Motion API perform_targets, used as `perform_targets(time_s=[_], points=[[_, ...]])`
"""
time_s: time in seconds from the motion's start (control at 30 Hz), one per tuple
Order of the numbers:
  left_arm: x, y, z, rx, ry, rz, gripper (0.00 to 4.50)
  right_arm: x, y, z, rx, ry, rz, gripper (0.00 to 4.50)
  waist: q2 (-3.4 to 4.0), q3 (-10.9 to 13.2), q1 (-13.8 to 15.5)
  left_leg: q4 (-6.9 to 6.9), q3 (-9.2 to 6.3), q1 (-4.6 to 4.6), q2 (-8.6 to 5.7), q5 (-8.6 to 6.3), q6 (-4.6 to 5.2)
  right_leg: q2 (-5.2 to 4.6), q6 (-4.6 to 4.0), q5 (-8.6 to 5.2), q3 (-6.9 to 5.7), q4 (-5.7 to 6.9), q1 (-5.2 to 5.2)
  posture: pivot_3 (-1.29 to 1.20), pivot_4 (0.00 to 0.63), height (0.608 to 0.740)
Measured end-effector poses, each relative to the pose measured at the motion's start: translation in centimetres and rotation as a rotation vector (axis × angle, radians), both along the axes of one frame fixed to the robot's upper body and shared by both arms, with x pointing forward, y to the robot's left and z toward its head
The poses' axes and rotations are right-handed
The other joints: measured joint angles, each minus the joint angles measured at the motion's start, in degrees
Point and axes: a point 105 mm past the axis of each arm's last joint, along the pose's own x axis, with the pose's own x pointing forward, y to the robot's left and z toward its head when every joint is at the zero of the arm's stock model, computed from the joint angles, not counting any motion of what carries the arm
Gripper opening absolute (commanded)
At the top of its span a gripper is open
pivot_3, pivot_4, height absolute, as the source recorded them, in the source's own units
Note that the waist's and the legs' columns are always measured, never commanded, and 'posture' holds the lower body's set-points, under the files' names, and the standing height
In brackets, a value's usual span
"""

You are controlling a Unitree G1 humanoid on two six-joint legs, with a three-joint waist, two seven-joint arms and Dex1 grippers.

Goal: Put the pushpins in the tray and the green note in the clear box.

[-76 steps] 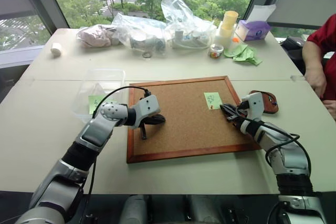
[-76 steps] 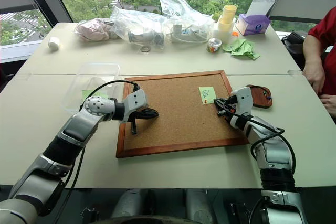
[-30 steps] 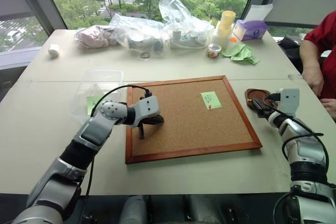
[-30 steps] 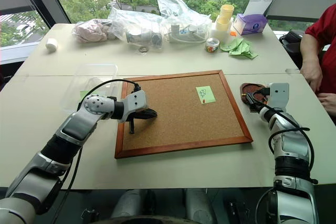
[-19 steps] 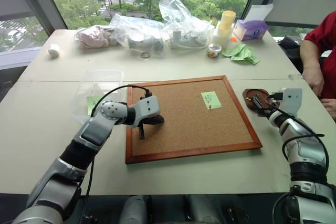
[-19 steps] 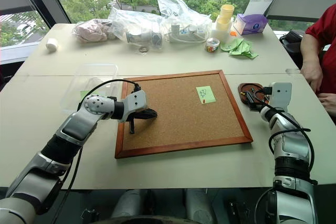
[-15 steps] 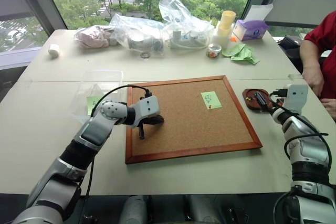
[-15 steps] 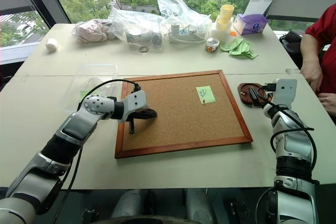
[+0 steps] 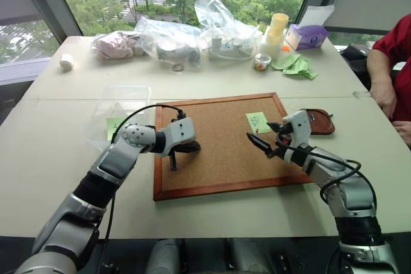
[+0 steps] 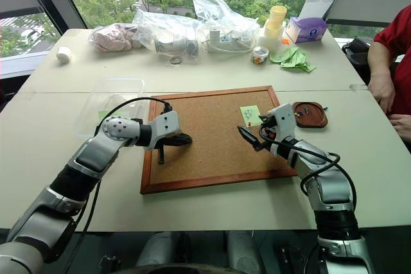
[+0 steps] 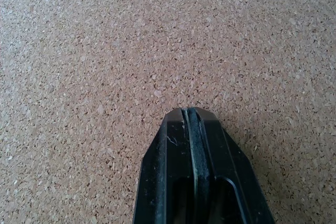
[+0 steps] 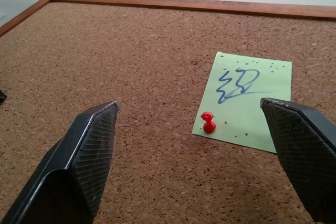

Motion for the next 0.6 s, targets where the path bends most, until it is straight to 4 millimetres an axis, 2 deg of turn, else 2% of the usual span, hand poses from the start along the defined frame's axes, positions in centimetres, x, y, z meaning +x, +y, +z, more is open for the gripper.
perform_targets(time_s=[0.2, 0.23, 0.27, 0.33, 0.43, 0.47, 0.53, 0.6], points=[[-0.1, 0.0, 0.0, -0.001, 0.0, 0.0, 0.0, 0.3, 0.7, -1.0, 0.014, 0.021, 0.0, 4.44, -0.02, -0.02, 0.0, 0.0, 0.01, 0.0, -0.02, 0.0, -0.01, 0.0, 0.0, 0.0, 0.0, 0.0, 0.0, 0.0, 0.15, 0.738], [-0.1, 0.0, 0.0, -0.001, 0.0, 0.0, 0.0, 0.3, 0.7, -1.1, 0.012, 0.021, -0.001, 4.21, -0.03, -0.02, 0.0, 0.0, 0.01, 0.0, -0.01, 0.0, -0.01, 0.0, 0.0, 0.0, 0.0, 0.0, 0.0, 0.0, 0.15, 0.738], [-0.1, 0.0, 0.0, -0.001, 0.0, 0.0, 0.0, 0.4, 0.7, -1.1, 0.007, 0.019, -0.002, 3.94, -0.03, -0.02, 0.0, 0.0, 0.0, 0.0, -0.01, 0.0, -0.01, 0.01, 0.0, 0.0, 0.0, 0.0, 0.0, 0.0, 0.15, 0.738], [-0.1, 0.0, -0.1, -0.001, 0.001, 0.001, 0.0, 0.8, 0.5, -1.2, -0.017, 0.018, -0.015, 3.13, -0.04, -0.03, -0.03, 0.0, 0.01, 0.01, -0.01, 0.01, -0.01, 0.01, 0.0, 0.0, 0.0, 0.0, 0.0, 0.0, 0.15, 0.738], [-0.1, 0.0, -0.1, -0.001, 0.002, 0.001, 0.0, 1.1, 0.2, -1.4, -0.044, 0.02, -0.026, 1.47, -0.12, -0.08, -0.02, 0.0, 0.0, 0.01, -0.01, 0.01, -0.01, 0.02, 0.0, 0.0, 0.0, 0.0, 0.0, 0.0, 0.15, 0.738], [-0.1, 0.0, -0.1, 0.0, 0.002, 0.002, 0.0, 1.1, 0.2, -1.6, -0.05, 0.022, -0.029, 1.08, -0.12, -0.09, -0.02, 0.0, 0.0, 0.01, -0.01, 0.01, -0.01, 0.02, -0.01, 0.0, -0.01, 0.0, 0.0, 0.0, 0.15, 0.738], [-0.1, 0.0, -0.1, -0.001, 0.003, 0.001, 0.0, 1.2, -0.3, -1.7, -0.071, 0.024, -0.042, 0.03, -0.15, -0.12, -0.01, 0.0, 0.0, 0.01, -0.01, 0.01, -0.02, 0.01, 0.0, 0.0, -0.01, 0.0, 0.0, 0.0, 0.15, 0.738], [-0.1, 0.1, -0.1, -0.001, 0.003, 0.002, 0.0, 1.2, -0.2, -1.6, -0.085, 0.017, -0.037, 0.03, -0.18, -0.14, -0.02, 0.0, -0.01, 0.02, 0.0, 0.01, -0.02, 0.03, -0.01, 0.0, -0.01, 0.0, 0.01, 0.0, 0.15, 0.738]])
